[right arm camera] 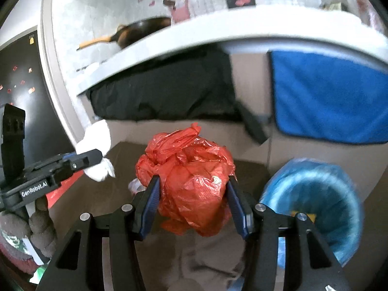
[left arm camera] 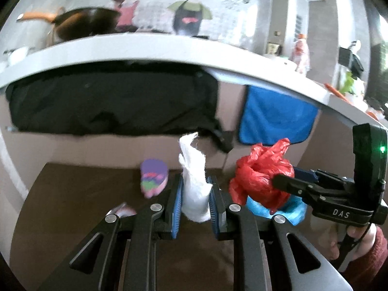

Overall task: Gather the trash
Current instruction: 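Carry the tissue and red bag over the blue bin and open both grippers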

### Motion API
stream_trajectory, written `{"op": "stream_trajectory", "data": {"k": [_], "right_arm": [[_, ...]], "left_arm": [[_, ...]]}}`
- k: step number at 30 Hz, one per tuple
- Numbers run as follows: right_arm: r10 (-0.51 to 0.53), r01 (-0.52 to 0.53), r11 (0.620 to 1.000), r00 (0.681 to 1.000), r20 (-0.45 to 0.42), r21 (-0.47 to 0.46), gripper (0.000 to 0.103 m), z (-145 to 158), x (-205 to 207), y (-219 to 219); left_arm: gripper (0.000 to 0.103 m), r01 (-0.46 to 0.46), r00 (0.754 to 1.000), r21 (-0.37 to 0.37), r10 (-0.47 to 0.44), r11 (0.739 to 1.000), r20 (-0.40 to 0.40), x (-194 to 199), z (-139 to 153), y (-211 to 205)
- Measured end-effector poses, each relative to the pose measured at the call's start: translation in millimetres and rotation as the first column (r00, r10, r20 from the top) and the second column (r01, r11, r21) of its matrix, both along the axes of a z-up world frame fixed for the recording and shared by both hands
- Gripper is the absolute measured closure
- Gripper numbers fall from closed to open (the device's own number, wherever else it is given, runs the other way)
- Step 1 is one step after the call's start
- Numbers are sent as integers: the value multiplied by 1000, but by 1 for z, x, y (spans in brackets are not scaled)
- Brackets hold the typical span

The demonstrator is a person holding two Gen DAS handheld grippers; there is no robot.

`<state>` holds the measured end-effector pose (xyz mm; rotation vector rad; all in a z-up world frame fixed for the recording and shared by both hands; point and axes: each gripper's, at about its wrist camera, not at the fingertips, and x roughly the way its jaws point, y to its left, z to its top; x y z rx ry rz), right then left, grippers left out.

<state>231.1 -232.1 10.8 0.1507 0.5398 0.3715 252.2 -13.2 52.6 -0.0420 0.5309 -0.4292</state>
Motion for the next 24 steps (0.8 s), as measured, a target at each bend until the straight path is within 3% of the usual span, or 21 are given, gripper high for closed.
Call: {"op": "stream_trajectory", "data": {"k": [12, 24], "right_arm": [[-156, 159, 987, 984, 82, -22, 53, 31, -29, -76], [-281, 281, 960, 957, 74, 15, 53, 12, -39, -148]], "left_arm": [[82, 83, 996, -11, -82, 997, 47, -7, 14, -85], [82, 149, 989, -1, -149, 989, 23, 8, -2, -160]]}}
